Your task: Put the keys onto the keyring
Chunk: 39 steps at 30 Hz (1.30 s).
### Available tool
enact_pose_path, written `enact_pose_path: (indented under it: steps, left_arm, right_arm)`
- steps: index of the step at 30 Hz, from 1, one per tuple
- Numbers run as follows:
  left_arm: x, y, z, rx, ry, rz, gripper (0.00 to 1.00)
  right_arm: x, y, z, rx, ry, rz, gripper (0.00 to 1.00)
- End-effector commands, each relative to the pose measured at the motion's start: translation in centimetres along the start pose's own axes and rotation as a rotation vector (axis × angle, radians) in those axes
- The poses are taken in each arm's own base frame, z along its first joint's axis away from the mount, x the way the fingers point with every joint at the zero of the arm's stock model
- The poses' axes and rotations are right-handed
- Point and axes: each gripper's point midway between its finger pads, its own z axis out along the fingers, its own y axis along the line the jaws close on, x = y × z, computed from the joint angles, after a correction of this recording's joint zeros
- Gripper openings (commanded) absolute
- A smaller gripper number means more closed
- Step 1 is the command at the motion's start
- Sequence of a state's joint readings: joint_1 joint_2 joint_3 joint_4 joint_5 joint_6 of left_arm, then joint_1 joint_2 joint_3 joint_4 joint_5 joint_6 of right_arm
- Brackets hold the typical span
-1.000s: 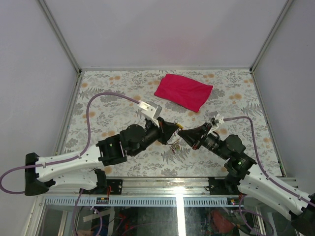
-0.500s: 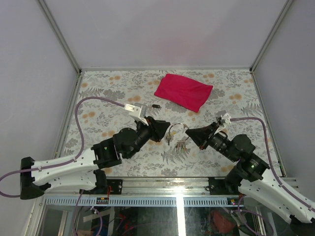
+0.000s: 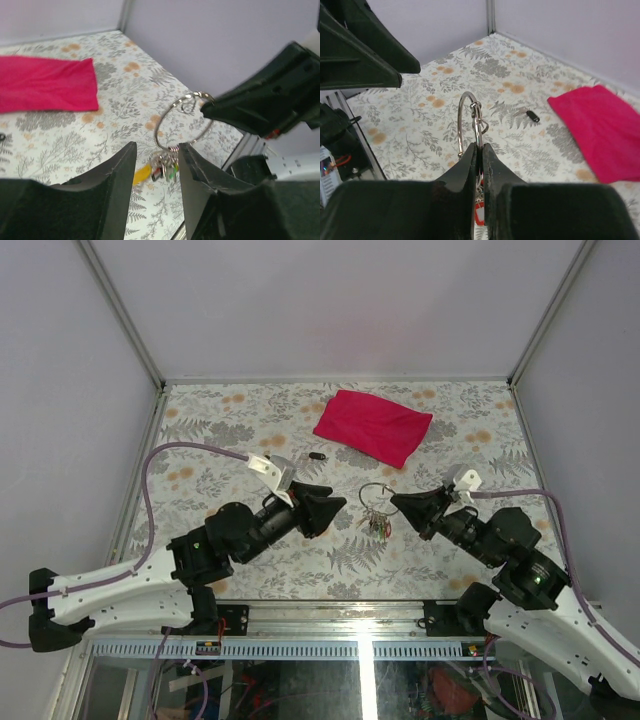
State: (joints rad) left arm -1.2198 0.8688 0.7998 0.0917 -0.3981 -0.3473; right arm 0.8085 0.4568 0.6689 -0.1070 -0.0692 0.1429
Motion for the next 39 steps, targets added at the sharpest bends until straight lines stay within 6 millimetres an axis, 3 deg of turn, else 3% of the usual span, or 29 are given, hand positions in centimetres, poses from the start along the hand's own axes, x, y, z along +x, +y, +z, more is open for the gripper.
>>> enact_pose_path:
  steps: [1, 7, 15, 25, 29, 39]
  left_arm:
    - [-3.6, -4.1, -1.3, 0.249, -0.072, 0.203, 0.42]
    - [-4.2, -6.1, -2.1, 0.374, -0.039, 0.374, 0.54]
    - [-4.1, -7.3, -2.3, 0.454, -0.023, 0.477, 0.63]
    - [-3.9, -8.6, -2.0, 0.517, -0.01, 0.472, 0.64]
    - [-3.5, -9.0, -1.6, 0.535, 0.008, 0.478, 0.59]
    - [-2.8, -9.4, -1.6, 0.559, 0.051, 0.466, 0.23]
  right_arm:
    - [-5.2, 1.3, -1.1, -0.085, -0.15, -0.227, 0.0]
    - [-7.3, 3.6, -1.9, -0.214, -0.211, -0.341, 0.0]
    - [-10.3, 5.9, -2.8, -0.317, -0.278, -0.291, 0.0]
    - [-10.5, 7.2, -2.9, -0.389, -0.283, -0.259, 0.0]
    - [-10.8, 7.5, -3.0, -0.403, -0.306, -0.247, 0.0]
    - [-10.5, 7.3, -3.1, -0.392, -0.293, -0.249, 0.0]
